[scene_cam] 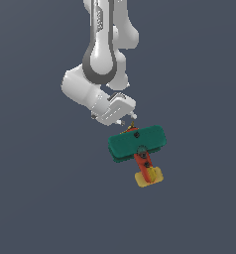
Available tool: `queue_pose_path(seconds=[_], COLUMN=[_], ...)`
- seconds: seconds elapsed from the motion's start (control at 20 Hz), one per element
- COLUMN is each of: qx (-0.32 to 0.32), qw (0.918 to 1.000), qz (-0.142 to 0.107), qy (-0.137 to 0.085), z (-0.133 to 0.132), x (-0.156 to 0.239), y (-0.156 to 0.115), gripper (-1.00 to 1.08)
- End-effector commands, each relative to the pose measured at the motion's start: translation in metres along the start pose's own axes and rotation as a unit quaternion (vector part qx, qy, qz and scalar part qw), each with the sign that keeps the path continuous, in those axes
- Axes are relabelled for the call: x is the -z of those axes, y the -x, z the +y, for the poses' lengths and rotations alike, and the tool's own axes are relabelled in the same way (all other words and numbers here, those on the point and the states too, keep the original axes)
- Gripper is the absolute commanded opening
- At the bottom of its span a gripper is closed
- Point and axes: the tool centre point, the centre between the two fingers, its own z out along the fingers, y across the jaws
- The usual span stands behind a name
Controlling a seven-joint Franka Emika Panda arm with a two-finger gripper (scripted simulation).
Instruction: Pick up the object and move it to a goal position.
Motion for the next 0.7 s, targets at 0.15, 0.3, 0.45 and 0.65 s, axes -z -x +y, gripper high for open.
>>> queue_pose_path(seconds=[0.15, 0.3, 0.45, 0.65], qx=[-0.009, -0.014, -0.019, -0.026], qw=[0.9993, 0.9983, 0.9969, 0.9943], qz=[0.019, 0.031, 0.043, 0.06], qy=[-0.031, -0.048, -0.064, -0.084], z=[0.004, 0.006, 0.009, 0.013], x=[-0.002, -0.002, -0.002, -0.002], y=[-0.006, -0.009, -0.013, -0.018], gripper=[0.68, 0.68, 0.68, 0.68])
